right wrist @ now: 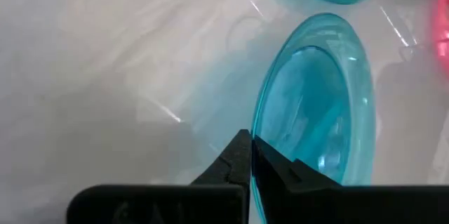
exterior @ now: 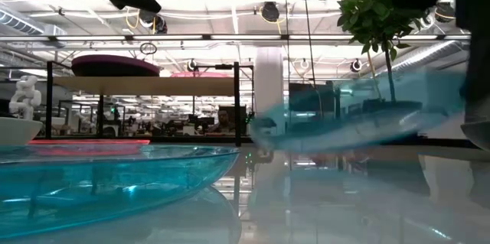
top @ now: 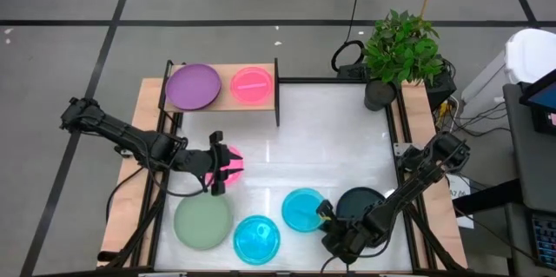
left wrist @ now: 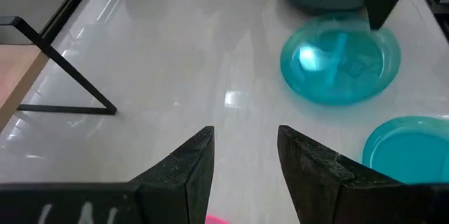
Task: Place and stack plates onto a shelf
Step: Stack the right blue transparent plate on top of the pink transparent plate on the shelf
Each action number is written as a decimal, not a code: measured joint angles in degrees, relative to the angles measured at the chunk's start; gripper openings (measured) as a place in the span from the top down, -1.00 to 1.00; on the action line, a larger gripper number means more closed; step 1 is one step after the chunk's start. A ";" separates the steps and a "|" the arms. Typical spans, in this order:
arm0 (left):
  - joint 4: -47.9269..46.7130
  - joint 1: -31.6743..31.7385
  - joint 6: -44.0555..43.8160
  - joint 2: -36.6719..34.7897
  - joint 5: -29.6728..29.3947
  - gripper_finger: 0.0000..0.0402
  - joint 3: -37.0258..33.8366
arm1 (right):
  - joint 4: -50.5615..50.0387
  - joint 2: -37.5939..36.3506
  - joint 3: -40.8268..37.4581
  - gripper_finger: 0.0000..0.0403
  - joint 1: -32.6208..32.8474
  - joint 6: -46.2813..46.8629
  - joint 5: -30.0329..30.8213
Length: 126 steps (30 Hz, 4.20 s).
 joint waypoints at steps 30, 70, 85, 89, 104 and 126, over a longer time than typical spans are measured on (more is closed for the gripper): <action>-5.15 -4.92 -4.85 -0.04 -7.53 0.19 -2.38 | -5.33 -16.35 1.56 1.00 -26.83 -27.85 4.38; 8.14 -3.10 -1.88 -0.09 -9.37 0.19 -11.60 | 21.71 -3.49 9.75 1.00 -58.64 -62.19 -19.45; 8.24 -3.10 -1.84 -0.09 -9.30 0.19 -11.60 | 29.39 1.00 9.75 1.00 -59.60 -63.56 -21.87; 8.27 -3.10 -1.83 -0.09 -9.17 0.19 -11.60 | 29.59 1.00 9.75 1.00 -60.03 -63.24 -22.64; 8.34 -3.10 -2.16 -0.09 -8.80 0.19 -11.60 | 29.24 1.00 9.75 0.96 -60.94 -59.57 -25.66; 8.33 -3.10 -2.20 -0.09 -8.76 0.19 -11.60 | 34.01 1.00 9.75 0.52 -61.49 -53.23 -25.32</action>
